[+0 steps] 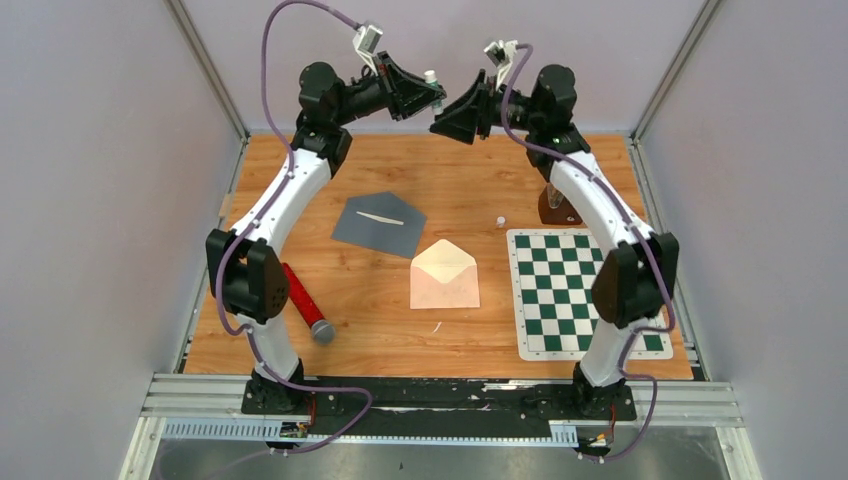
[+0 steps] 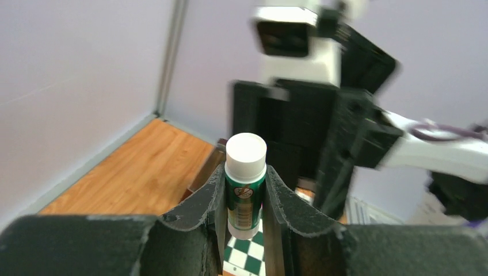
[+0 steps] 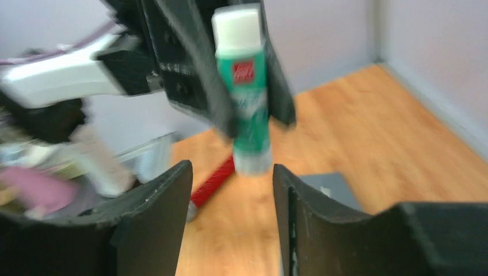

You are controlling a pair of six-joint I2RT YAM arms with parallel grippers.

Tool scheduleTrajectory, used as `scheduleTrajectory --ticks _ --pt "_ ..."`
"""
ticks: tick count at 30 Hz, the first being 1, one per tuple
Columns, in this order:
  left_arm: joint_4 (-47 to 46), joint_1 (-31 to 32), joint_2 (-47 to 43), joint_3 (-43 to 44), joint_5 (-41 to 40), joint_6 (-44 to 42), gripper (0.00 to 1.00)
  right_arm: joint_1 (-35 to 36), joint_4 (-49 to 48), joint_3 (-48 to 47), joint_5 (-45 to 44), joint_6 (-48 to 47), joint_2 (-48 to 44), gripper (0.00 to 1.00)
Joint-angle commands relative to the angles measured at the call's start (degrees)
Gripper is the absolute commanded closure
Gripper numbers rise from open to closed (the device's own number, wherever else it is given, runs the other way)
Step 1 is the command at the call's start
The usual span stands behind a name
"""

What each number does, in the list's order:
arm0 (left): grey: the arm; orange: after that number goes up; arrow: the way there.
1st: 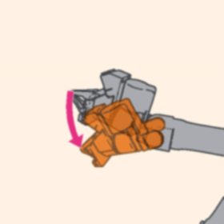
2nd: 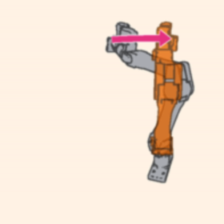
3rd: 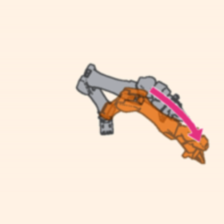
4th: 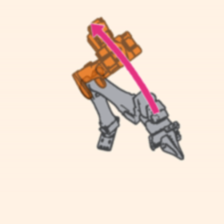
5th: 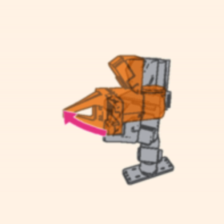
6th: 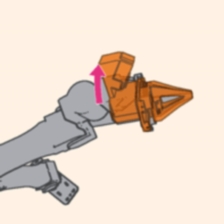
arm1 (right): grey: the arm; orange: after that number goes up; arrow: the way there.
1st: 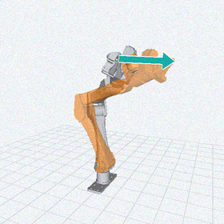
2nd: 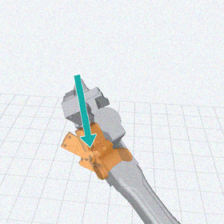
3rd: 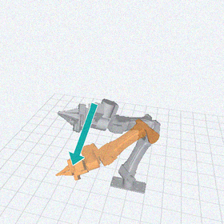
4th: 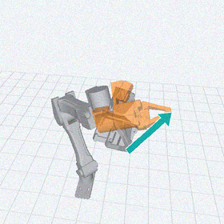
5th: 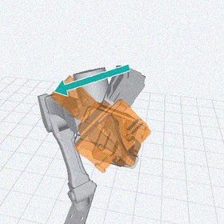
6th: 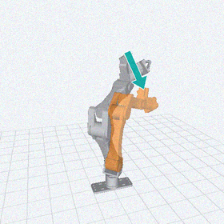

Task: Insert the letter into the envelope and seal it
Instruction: Unscrew the solid glue.

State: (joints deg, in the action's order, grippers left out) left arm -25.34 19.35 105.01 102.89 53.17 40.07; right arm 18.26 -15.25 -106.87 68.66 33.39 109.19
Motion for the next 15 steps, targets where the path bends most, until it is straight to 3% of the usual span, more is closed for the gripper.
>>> scheduleTrajectory --ticks 1,2,4,7,15 --pt "3.98 -0.51 -5.20 -1.82 -14.79 -1.99 1.00 5.80 2.34 19.98 -39.53 -30.06 -20.50 0.32" --pt "5.19 -0.44 -5.84 -2.15 -17.23 -1.24 1.00 7.82 -5.52 28.47 -47.24 -35.83 -24.09 0.22" --pt "6.99 -0.16 -6.59 -2.36 -19.90 -0.25 1.00 11.60 -13.47 34.45 -54.28 -42.57 -25.88 0.24" --pt "8.26 0.18 -7.09 -2.51 -20.91 0.22 1.00 14.73 -13.92 33.46 -60.36 -42.89 -24.94 0.36" --pt "8.45 0.29 -7.79 -3.15 -20.71 1.13 1.00 17.51 -15.82 28.47 -67.67 -45.22 -20.18 0.45"
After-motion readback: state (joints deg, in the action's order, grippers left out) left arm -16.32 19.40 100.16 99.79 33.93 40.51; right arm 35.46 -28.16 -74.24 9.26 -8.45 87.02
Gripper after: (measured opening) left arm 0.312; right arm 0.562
